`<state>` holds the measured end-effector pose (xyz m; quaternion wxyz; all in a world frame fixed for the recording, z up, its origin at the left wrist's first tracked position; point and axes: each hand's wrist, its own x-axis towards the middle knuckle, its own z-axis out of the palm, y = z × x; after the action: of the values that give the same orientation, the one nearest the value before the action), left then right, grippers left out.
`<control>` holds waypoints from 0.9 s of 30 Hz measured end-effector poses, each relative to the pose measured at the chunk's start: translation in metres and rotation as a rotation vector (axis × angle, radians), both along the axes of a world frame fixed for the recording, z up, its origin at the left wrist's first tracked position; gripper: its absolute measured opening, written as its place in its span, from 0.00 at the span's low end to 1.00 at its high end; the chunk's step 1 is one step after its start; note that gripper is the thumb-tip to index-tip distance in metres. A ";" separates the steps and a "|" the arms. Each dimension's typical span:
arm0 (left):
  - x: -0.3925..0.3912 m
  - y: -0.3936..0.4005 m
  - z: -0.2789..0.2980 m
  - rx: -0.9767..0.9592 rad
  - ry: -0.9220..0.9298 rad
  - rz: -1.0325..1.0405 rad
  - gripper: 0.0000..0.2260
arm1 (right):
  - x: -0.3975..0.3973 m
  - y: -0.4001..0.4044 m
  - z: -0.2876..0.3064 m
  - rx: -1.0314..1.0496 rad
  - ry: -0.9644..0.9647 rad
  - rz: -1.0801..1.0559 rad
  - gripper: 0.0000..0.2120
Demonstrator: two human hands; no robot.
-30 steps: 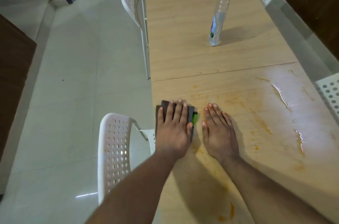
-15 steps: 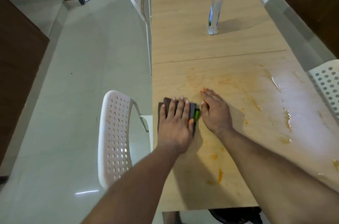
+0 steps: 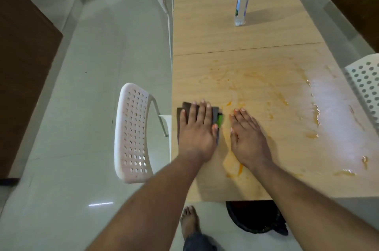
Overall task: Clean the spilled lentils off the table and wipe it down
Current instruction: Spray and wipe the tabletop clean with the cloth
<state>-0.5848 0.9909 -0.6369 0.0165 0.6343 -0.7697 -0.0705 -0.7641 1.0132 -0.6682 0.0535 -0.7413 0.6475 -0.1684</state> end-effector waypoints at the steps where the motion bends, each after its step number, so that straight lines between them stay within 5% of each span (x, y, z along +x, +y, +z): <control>1: -0.002 0.026 -0.001 0.001 0.014 -0.016 0.31 | 0.000 0.001 0.002 0.011 0.006 -0.006 0.26; 5: 0.024 0.077 0.002 0.057 0.010 -0.007 0.31 | 0.002 0.002 0.008 0.035 0.022 -0.008 0.26; 13: 0.010 0.017 -0.009 0.011 -0.023 0.121 0.31 | -0.001 -0.001 0.003 0.013 0.008 -0.006 0.27; 20: 0.013 0.149 0.001 0.068 0.016 0.006 0.31 | 0.003 0.006 0.014 0.089 0.019 -0.021 0.29; 27: 0.024 0.029 -0.004 0.033 -0.032 0.149 0.31 | 0.004 0.004 0.010 0.080 0.041 -0.023 0.26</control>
<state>-0.5609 1.0198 -0.6410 -0.0010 0.6909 -0.7193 -0.0717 -0.7600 1.0175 -0.6579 0.0679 -0.7344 0.6631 -0.1279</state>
